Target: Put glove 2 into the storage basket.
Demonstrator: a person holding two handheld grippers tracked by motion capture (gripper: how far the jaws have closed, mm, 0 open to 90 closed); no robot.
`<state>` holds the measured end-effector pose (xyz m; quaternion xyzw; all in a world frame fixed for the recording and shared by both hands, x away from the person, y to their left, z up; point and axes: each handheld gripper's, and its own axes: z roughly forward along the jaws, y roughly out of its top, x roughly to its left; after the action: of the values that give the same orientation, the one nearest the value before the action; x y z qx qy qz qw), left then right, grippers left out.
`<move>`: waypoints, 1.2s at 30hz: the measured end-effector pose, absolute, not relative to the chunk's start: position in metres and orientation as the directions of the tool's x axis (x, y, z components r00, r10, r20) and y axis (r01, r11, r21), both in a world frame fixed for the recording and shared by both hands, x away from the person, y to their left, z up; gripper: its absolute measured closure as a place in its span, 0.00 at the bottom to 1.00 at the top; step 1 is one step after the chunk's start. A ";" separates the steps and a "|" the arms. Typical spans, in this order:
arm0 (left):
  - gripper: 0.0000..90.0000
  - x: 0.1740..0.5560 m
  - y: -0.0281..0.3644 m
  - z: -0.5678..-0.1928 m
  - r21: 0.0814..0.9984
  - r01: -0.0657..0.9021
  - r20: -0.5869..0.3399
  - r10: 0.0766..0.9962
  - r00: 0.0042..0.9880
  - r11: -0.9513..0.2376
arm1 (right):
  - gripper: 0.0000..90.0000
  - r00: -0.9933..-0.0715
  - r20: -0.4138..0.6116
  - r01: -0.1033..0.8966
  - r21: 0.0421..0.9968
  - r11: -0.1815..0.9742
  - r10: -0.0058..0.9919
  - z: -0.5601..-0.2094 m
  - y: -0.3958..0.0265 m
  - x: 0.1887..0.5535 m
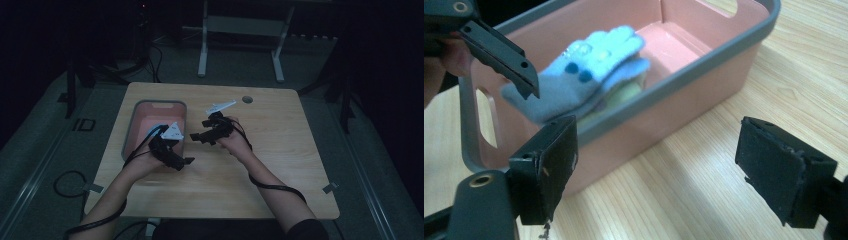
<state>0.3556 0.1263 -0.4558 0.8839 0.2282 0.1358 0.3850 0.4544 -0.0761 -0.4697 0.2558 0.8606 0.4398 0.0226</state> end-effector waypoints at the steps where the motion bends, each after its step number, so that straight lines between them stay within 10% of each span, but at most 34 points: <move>1: 0.04 0.355 0.124 -0.456 0.743 0.296 0.063 0.503 0.862 -0.600 | 0.19 -0.869 0.184 0.419 0.768 0.484 0.460 -0.470 -0.078 0.454; 36: 0.04 0.333 0.064 -0.491 0.739 0.227 0.026 0.362 0.932 -0.634 | 0.19 -0.846 0.186 0.453 0.746 0.489 0.500 -0.515 -0.142 0.431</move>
<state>0.3331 0.0637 -0.4909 0.8999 0.1636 0.0860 0.3949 0.4313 -0.1421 -0.5147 0.2762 0.8623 0.4235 0.0280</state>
